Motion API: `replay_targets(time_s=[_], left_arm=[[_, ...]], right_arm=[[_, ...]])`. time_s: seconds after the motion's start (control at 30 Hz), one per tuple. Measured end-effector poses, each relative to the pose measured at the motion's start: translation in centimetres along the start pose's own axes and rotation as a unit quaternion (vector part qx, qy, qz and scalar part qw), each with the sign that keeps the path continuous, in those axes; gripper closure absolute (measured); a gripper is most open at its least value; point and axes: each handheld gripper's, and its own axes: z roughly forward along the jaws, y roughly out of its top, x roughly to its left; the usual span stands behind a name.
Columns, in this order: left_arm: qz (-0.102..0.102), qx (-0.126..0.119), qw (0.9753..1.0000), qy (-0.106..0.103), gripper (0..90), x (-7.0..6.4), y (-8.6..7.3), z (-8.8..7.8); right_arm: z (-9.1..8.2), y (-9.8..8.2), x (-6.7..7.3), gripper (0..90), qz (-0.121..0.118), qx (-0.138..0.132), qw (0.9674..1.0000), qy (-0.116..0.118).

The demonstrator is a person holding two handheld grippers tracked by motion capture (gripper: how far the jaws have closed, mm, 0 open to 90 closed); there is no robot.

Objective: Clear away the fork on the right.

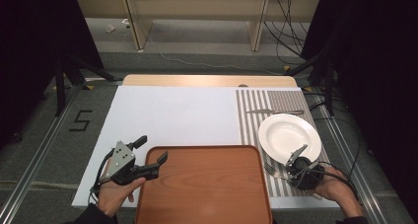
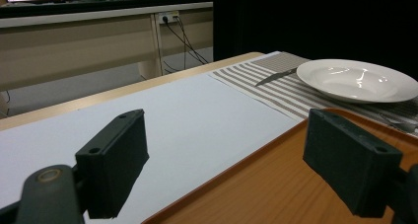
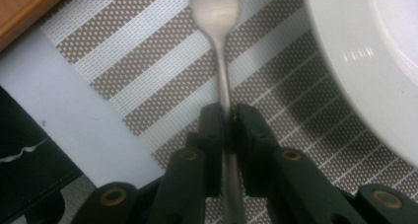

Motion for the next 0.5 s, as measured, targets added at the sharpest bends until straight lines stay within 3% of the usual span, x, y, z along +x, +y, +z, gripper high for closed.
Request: replay_targets(time_s=[0.27,0.5], left_arm=[[-0.001,-0.001,1.0,0.0,16.5,0.02,0.01,-0.01],[-0.001,-0.001,1.0,0.001,16.5,0.02,0.01,-0.02]], right_arm=[[-0.05,0.21,0.2,84.2,-0.01,0.004,0.9999,-0.007],[-0.98,0.35,0.31,84.5,-0.002,-0.031,0.9995,-0.004]])
